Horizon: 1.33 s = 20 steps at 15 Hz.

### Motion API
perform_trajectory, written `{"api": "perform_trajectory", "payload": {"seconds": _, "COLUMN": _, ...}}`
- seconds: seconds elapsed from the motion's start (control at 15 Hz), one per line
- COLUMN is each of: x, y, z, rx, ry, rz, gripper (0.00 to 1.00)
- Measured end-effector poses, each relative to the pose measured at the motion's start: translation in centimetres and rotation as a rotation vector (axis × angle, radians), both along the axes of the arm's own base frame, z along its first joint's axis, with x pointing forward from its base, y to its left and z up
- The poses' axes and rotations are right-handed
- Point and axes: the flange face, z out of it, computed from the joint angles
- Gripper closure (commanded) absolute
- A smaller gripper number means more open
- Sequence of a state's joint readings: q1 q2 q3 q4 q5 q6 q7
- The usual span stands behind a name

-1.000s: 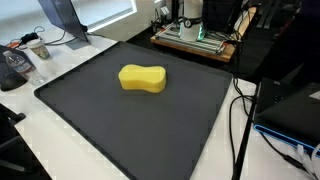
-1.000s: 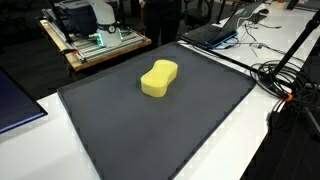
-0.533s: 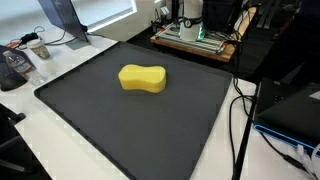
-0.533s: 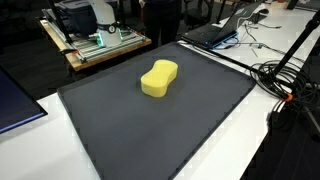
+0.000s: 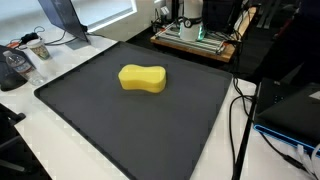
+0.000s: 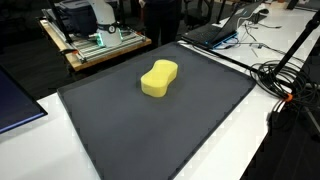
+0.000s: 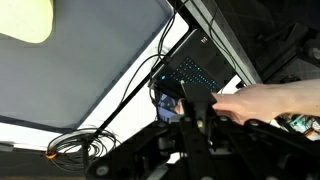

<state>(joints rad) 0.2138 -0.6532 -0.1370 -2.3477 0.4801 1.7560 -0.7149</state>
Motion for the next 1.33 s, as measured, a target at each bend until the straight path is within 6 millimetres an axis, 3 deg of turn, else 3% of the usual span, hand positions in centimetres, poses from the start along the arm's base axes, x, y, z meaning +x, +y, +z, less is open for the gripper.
{"api": "perform_trajectory", "payload": {"seconds": 0.4, "x": 0.2, "y": -0.8, "z": -0.2, "rx": -0.011, "ry": 0.024, "rz": -0.061, "gripper": 0.97}}
{"api": "perform_trajectory", "payload": {"seconds": 0.73, "x": 4.0, "y": -2.5, "z": -3.4, "rx": -0.126, "ry": 0.1, "rz": -0.204, "gripper": 0.97}}
{"api": "perform_trajectory", "payload": {"seconds": 0.93, "x": 7.5, "y": -0.7, "z": -5.0, "rx": -0.235, "ry": 0.14, "rz": -0.292, "gripper": 0.97}}
{"api": "perform_trajectory", "payload": {"seconds": 1.33, "x": 13.4, "y": 5.4, "z": -6.3, "rx": -0.514, "ry": 0.154, "rz": -0.396, "gripper": 0.97}}
